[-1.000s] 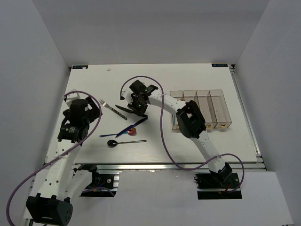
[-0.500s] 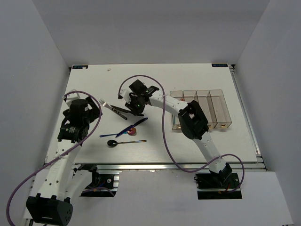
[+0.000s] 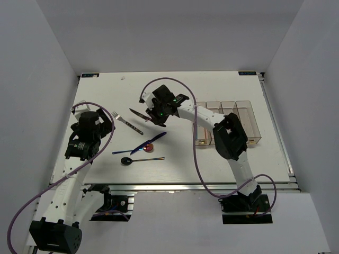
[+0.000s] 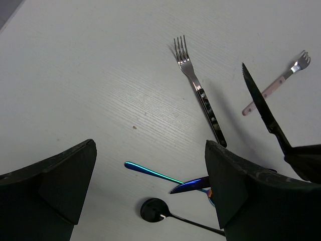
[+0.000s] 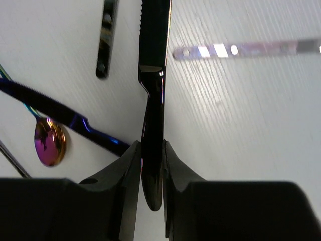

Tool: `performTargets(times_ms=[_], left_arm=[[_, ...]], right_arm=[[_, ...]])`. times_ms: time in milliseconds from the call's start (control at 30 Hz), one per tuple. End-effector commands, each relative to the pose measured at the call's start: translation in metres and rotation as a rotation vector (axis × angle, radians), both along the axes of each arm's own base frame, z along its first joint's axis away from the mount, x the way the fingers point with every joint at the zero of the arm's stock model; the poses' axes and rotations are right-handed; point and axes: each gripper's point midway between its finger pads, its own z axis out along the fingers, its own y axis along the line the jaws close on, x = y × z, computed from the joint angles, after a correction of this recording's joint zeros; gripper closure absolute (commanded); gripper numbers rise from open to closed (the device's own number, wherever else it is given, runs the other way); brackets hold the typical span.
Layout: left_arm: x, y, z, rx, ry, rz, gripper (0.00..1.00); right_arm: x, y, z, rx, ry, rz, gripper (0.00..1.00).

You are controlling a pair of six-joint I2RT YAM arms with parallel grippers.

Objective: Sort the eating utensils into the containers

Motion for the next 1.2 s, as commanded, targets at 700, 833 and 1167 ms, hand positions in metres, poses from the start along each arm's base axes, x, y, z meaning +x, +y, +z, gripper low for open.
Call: performTargets(times_ms=[700, 833, 1167], left_arm=[[-0.003, 0.002, 0.009, 0.001, -0.043, 0.005, 0.02], [-0.005, 0.003, 0.008, 0.002, -0.04, 0.009, 0.02], [-0.004, 0.003, 0.009, 0.002, -0.04, 0.008, 0.02]], right_arm=[[-0.009, -0.307, 0.046, 0.131, -0.033, -1.135, 1.0], [-0.014, -0.317, 0.04, 0.141, -0.038, -1.198, 1.0], [-0.005, -0.314, 0.029, 0.119, -0.037, -1.175, 0.6]])
